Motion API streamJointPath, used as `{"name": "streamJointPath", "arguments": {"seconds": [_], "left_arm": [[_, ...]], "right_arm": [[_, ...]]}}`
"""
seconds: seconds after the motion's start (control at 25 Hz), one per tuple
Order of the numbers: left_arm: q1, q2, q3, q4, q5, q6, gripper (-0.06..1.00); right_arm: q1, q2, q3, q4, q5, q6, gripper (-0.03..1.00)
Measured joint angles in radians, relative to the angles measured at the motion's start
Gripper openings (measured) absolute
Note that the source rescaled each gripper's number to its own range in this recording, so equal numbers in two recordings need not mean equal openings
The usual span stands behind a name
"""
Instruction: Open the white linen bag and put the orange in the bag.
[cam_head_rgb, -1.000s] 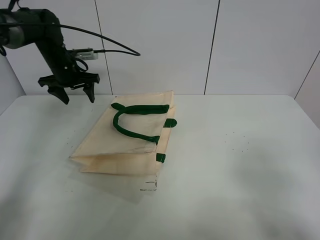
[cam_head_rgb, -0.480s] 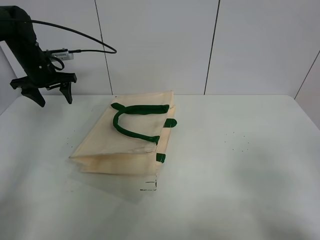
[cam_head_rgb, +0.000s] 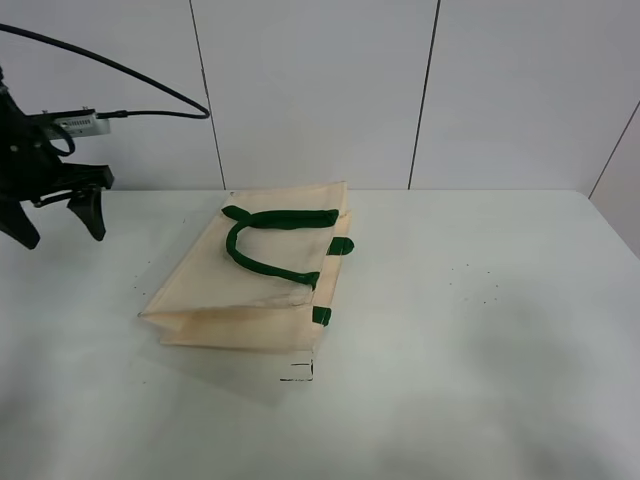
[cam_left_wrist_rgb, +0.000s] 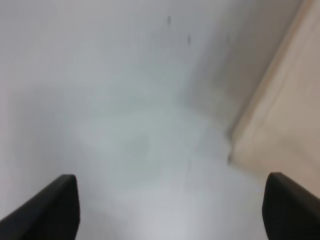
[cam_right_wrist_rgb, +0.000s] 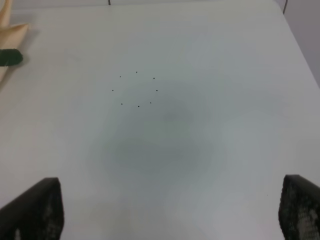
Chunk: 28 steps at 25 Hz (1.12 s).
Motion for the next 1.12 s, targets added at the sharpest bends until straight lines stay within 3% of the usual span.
{"name": "streamJointPath", "arguments": {"seconds": [0.48, 0.64, 0.88, 1.12], "left_arm": [[0.000, -0.682, 0.584, 0.000, -0.003, 0.085, 0.89], [0.000, -0.914, 0.751, -0.001, -0.074, 0.112, 0.89], [0.000, -1.223, 0.882, -0.001, -0.096, 0.119, 0.89], [0.000, -1.468, 0.899, -0.002, -0.121, 0.120, 0.89]], "right_arm": [[0.000, 0.000, 0.000, 0.000, 0.000, 0.000, 0.95], [0.000, 0.000, 0.000, 0.000, 0.000, 0.000, 0.95], [0.000, 0.000, 0.000, 0.000, 0.000, 0.000, 0.95], [0.000, 0.000, 0.000, 0.000, 0.000, 0.000, 0.95]]}}
